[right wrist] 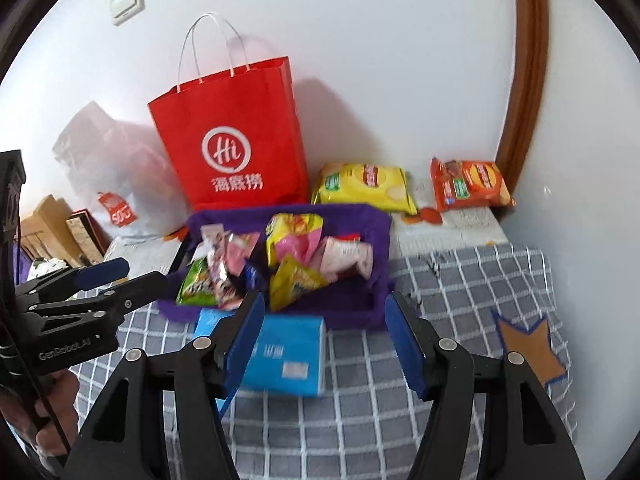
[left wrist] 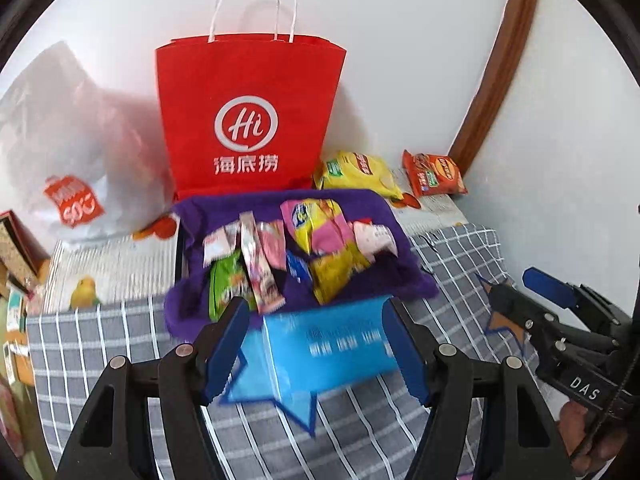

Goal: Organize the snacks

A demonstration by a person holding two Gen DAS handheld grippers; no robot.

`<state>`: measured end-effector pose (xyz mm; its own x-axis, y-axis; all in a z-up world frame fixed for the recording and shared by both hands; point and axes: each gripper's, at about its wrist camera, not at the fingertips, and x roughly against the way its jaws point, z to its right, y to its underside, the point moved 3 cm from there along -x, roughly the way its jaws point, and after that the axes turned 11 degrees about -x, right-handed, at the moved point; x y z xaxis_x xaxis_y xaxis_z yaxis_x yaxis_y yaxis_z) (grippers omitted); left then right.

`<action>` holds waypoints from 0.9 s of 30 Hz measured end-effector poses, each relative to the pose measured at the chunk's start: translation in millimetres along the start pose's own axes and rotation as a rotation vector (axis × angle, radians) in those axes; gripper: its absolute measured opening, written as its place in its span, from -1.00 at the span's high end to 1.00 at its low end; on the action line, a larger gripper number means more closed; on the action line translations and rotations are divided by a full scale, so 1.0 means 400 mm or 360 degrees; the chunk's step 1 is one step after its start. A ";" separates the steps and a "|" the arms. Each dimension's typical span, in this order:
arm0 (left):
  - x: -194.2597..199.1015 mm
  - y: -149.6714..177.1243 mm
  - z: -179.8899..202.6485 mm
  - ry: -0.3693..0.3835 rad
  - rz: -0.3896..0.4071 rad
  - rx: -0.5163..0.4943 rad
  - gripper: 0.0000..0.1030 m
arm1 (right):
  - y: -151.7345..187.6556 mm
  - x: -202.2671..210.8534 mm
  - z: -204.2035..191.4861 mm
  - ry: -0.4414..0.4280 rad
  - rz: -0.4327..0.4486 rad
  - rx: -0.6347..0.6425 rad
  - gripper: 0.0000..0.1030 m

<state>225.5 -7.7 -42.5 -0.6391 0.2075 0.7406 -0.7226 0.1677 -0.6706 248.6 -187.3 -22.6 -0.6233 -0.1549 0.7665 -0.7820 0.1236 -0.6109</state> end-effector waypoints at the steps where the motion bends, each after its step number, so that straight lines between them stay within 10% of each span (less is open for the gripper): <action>1: 0.011 0.011 0.004 -0.0011 0.0001 -0.0002 -0.38 | 0.014 0.010 0.002 0.0001 -0.0001 -0.0004 -0.37; 13: 0.190 0.166 0.099 -0.0149 0.0114 -0.0026 -0.69 | 0.169 0.194 0.053 -0.0026 0.0130 -0.0095 -0.94; 27: 0.334 0.252 0.179 -0.0185 0.0212 -0.0046 -0.69 | 0.307 0.350 0.114 0.0097 0.0218 -0.0118 -0.94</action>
<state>48.4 -32.0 -8.2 -0.7560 0.1169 0.6440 -0.6228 0.1740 -0.7628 65.2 -238.5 0.7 -0.7214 -0.0722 0.6888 -0.6859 0.2118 -0.6962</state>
